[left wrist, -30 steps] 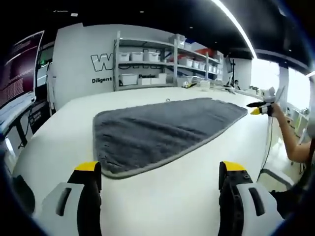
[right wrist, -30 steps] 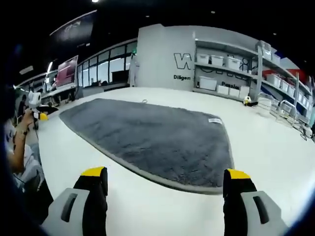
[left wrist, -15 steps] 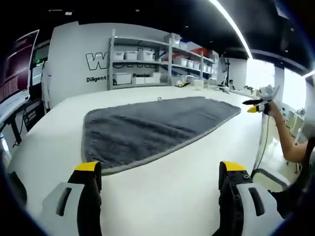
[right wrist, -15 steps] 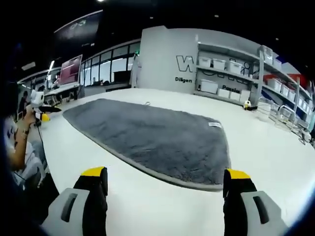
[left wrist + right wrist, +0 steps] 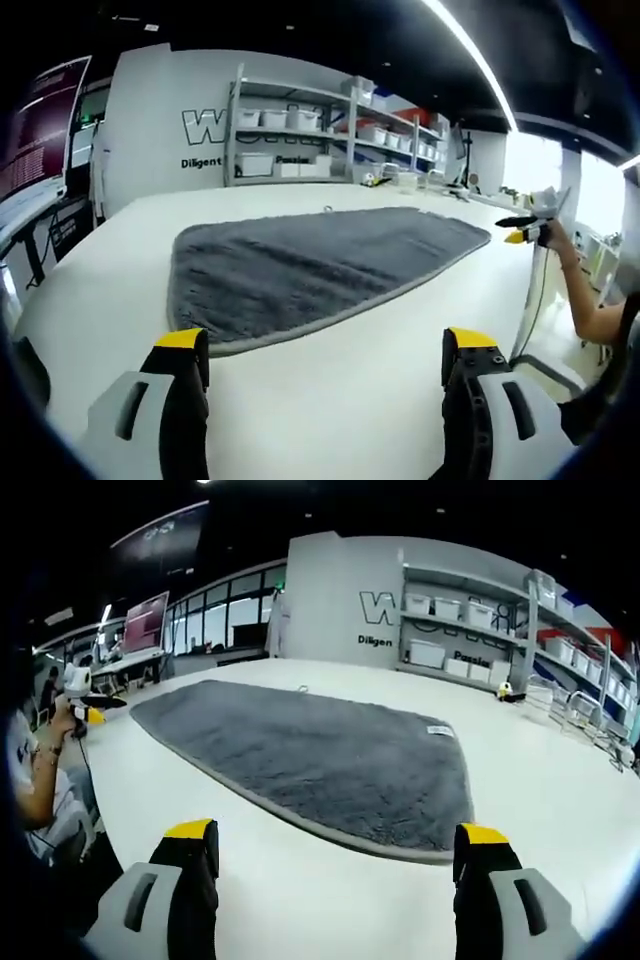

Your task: Open the folded towel by lifting each exposed corner and separating the folded layers until the towel lies flat within the target outline without major curled edges

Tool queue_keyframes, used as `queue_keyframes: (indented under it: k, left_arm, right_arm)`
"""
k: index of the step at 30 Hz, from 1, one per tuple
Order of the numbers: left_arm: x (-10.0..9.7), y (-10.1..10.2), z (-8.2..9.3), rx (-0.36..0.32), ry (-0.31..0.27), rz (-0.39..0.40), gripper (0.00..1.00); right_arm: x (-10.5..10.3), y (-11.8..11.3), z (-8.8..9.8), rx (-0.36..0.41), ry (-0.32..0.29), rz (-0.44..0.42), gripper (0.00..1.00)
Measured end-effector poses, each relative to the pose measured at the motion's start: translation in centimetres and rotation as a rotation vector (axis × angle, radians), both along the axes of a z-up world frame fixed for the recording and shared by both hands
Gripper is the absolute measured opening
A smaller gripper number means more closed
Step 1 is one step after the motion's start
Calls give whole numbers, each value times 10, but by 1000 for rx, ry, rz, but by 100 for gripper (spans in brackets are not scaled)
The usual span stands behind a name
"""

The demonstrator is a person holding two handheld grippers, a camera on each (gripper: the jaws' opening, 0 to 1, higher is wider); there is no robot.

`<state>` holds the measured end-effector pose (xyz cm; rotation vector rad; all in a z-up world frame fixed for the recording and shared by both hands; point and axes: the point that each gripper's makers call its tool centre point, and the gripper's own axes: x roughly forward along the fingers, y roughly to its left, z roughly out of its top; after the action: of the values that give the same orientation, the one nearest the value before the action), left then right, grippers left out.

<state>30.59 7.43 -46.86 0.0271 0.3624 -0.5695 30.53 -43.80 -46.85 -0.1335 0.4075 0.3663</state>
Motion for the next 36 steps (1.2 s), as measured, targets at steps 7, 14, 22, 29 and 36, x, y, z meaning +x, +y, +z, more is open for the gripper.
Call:
queue_keyframes:
  k: [7,14,22,29,36]
  left_arm:
    - [-6,3,4,-3,-12,12,95]
    - [-13,4,6,-6,-25,14,95]
    - [-16,10,3,-17,-22,25,95]
    - [-18,8,7,-15,-30,21,95]
    - [-18,0,6,-10,-33,14,95]
  right_arm:
    - [-3,6,4,8,-2,17,99]
    - [-4,8,8,3,-5,23,99]
    - [-5,9,5,-7,8,31,99]
    - [-4,9,5,6,14,30,99]
    - [-6,6,9,10,2,29,99]
